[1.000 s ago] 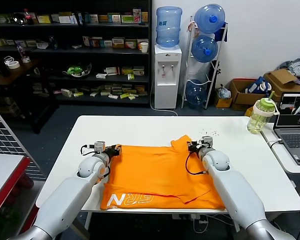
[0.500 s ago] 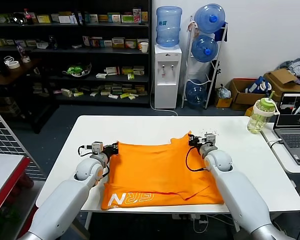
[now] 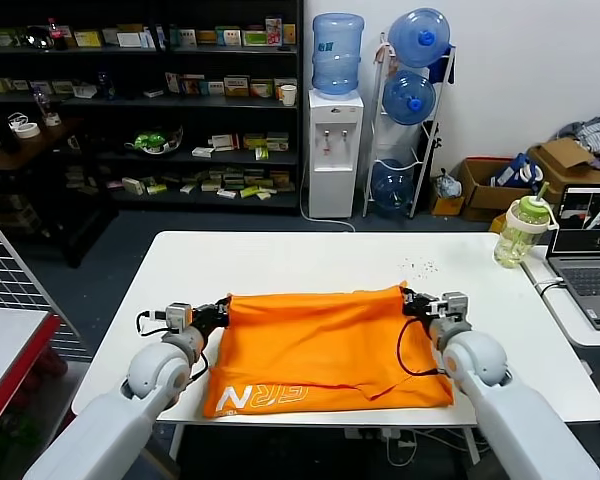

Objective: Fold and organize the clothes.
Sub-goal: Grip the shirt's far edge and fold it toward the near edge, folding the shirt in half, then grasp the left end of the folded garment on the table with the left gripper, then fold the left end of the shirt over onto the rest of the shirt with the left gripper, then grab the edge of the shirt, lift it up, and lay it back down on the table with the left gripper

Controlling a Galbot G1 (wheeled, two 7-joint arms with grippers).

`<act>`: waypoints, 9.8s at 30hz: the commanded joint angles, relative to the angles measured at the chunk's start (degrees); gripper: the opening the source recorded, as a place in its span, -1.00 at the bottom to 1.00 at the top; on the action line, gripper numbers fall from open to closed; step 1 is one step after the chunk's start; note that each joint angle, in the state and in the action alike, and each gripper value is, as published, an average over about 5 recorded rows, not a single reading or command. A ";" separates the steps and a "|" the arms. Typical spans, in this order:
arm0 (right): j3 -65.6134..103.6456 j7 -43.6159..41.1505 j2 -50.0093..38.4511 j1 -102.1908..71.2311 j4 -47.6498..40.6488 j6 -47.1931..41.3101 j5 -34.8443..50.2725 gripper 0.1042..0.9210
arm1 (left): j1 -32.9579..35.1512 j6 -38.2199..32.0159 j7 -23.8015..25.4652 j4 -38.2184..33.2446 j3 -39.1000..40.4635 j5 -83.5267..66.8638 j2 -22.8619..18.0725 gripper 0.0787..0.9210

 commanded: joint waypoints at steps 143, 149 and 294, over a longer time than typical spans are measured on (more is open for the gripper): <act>9.26 0.32 2.80 -24.05 14.95 -2.59 -8.40 0.76 | 9.49 5.93 -15.13 -19.97 -0.88 -13.84 0.00 -0.53; 9.22 -0.09 2.73 -24.09 15.11 -2.29 -8.33 0.76 | 14.41 6.03 -12.81 -19.84 -11.36 -18.46 10.14 -0.12; 21.35 -1.86 8.60 -34.99 21.88 2.93 -16.45 0.76 | -26.39 11.03 -28.24 7.82 27.35 -32.66 -26.12 -0.96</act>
